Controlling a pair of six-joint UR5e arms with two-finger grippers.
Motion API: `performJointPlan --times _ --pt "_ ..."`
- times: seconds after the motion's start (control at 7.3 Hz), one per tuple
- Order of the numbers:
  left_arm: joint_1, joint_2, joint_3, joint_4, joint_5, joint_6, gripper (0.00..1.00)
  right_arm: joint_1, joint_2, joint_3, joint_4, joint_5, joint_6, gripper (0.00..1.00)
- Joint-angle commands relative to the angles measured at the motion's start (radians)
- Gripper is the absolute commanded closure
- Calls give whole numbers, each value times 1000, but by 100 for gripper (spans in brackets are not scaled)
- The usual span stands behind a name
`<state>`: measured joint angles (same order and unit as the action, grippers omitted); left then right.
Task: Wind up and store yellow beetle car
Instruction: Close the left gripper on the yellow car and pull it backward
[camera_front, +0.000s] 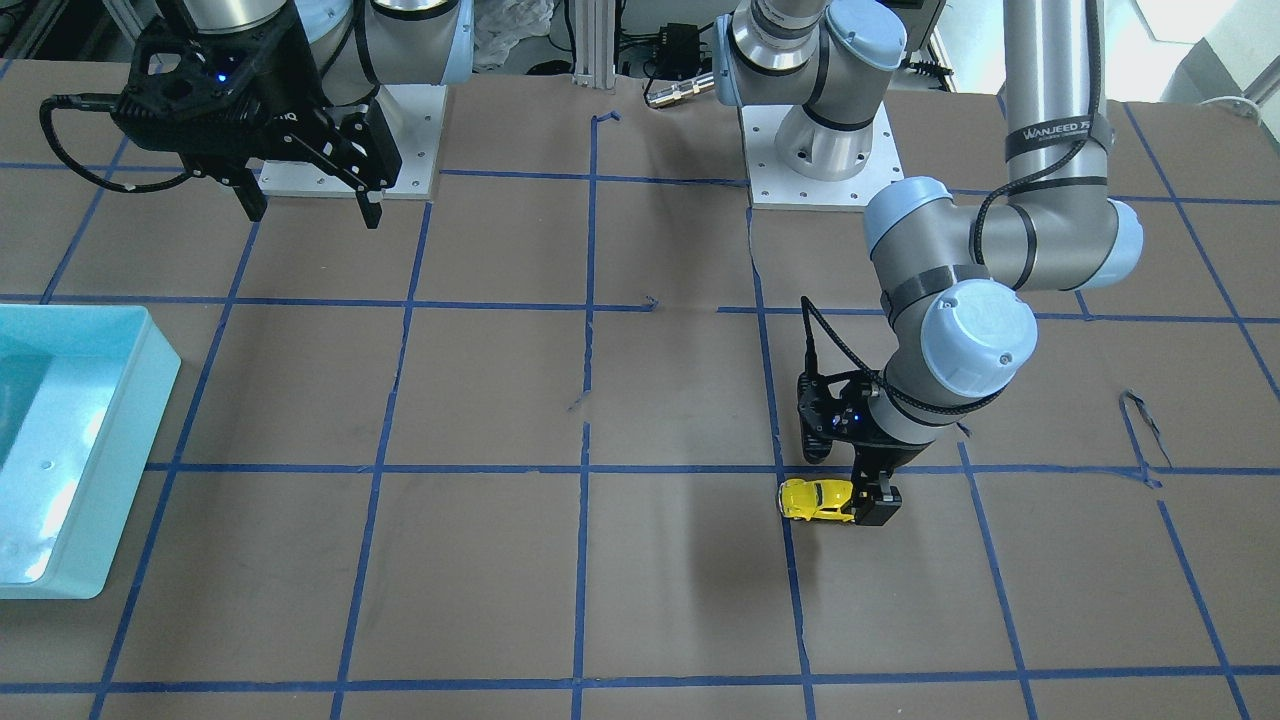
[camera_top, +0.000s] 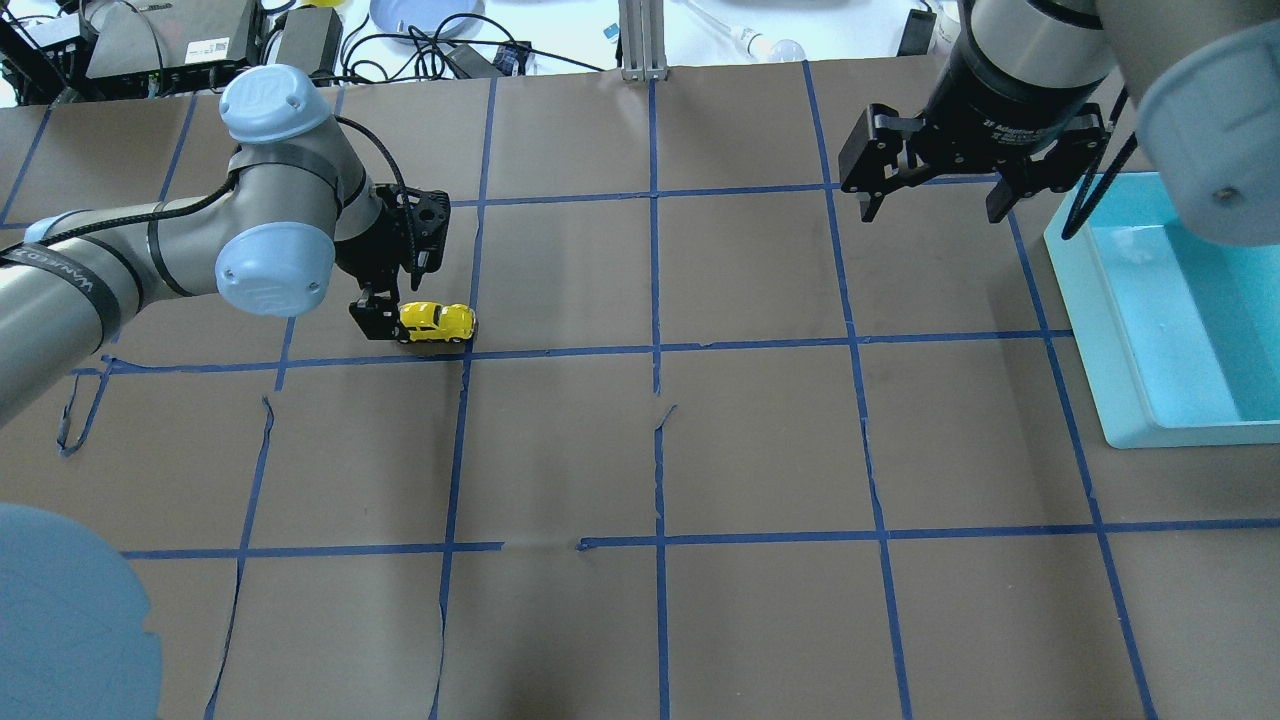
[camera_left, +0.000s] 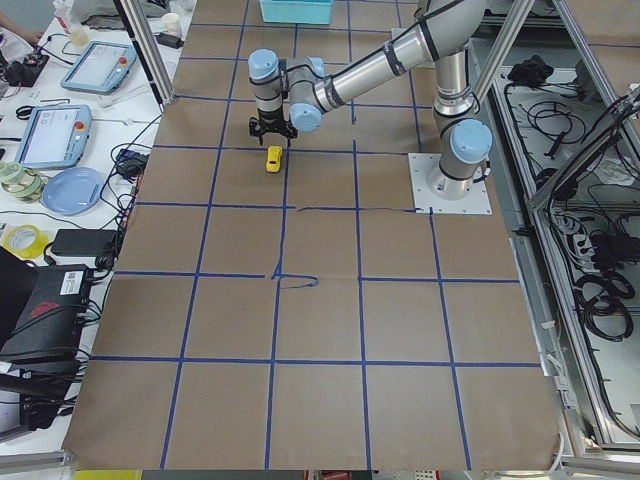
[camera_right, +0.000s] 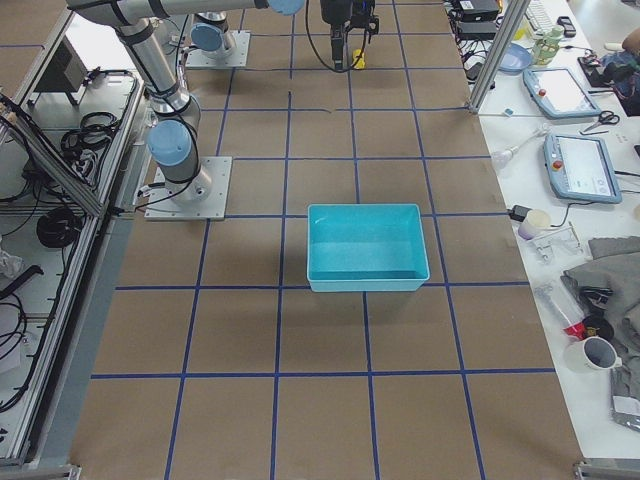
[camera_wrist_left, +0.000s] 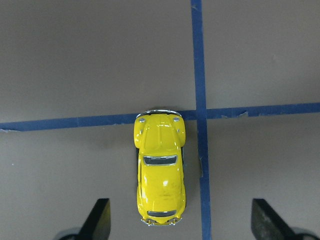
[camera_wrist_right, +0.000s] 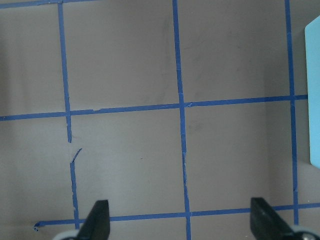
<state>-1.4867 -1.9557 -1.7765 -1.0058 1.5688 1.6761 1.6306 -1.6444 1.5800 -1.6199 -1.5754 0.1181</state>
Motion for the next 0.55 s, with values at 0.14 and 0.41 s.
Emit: performJointPlan --times 0.14,0.41 --pt "2 -75 0 107 -4 -36 2 0 0 0 0 0 0 0" --pt "2 -84 -8 95 10 -35 6 0 0 0 0 0 0 0"
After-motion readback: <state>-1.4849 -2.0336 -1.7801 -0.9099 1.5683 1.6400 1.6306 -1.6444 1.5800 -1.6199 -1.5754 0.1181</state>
